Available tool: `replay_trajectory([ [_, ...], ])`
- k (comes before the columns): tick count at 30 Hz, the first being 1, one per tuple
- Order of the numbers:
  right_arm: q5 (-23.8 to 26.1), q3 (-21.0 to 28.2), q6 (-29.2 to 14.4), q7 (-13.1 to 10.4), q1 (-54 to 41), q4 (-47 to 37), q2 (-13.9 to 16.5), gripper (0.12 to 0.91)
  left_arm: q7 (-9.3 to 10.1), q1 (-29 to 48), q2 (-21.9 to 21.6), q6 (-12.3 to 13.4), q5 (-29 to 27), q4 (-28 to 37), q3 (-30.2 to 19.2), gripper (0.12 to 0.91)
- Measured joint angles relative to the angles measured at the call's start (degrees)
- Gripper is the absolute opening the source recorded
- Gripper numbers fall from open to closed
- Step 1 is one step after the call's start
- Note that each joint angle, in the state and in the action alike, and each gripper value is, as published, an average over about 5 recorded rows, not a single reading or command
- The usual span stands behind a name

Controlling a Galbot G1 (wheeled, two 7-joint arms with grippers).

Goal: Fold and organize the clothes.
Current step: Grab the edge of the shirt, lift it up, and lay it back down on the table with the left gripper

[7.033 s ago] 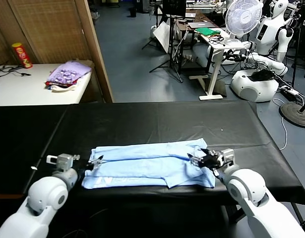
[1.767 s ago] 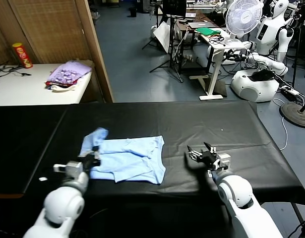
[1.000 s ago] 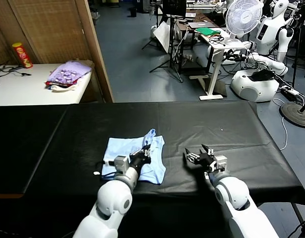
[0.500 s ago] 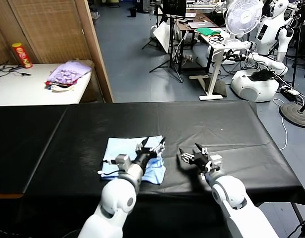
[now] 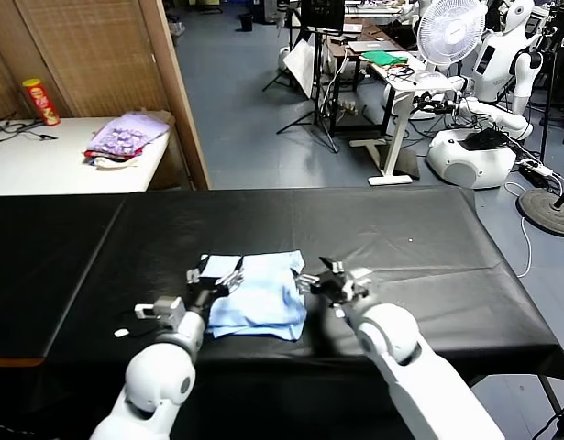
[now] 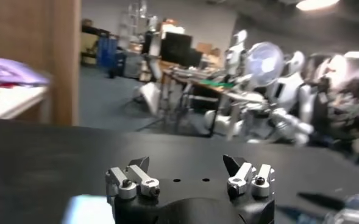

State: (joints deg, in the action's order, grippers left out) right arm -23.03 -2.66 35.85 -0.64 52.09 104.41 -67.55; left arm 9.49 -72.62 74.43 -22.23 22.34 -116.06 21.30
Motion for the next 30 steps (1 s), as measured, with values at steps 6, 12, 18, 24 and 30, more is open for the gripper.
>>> replay_trajectory([
  [6, 12.9, 0.7, 0.8, 2.0, 2.4, 2.0, 2.1, 0.798, -0.95, -1.7, -0.3, 0.9, 0.4, 1.2, 2.4, 0.798],
  [12, 15.8, -1.1, -4.1, -1.2, 5.9, 1.8, 1.7, 0.798, -2.39, -2.7, 0.7, 1.9, 3.1, 3.1, 4.6, 0.798],
  [18, 7.8, -5.7, -7.8, -2.9, 8.6, 4.8, 1.6, 0.798, -3.95, -3.0, 1.7, 3.0, 9.5, 5.0, 6.8, 0.798],
  [24, 3.5, -9.9, -9.1, -2.4, 11.8, 8.0, 1.9, 0.798, -4.21, -1.8, 2.7, 3.3, 20.1, 7.1, 9.4, 0.798],
  [30, 2.6, -11.3, -9.2, -2.1, 13.0, 9.2, 1.7, 0.798, -4.33, -1.8, 2.8, 3.8, 25.9, 9.5, 11.1, 0.798],
])
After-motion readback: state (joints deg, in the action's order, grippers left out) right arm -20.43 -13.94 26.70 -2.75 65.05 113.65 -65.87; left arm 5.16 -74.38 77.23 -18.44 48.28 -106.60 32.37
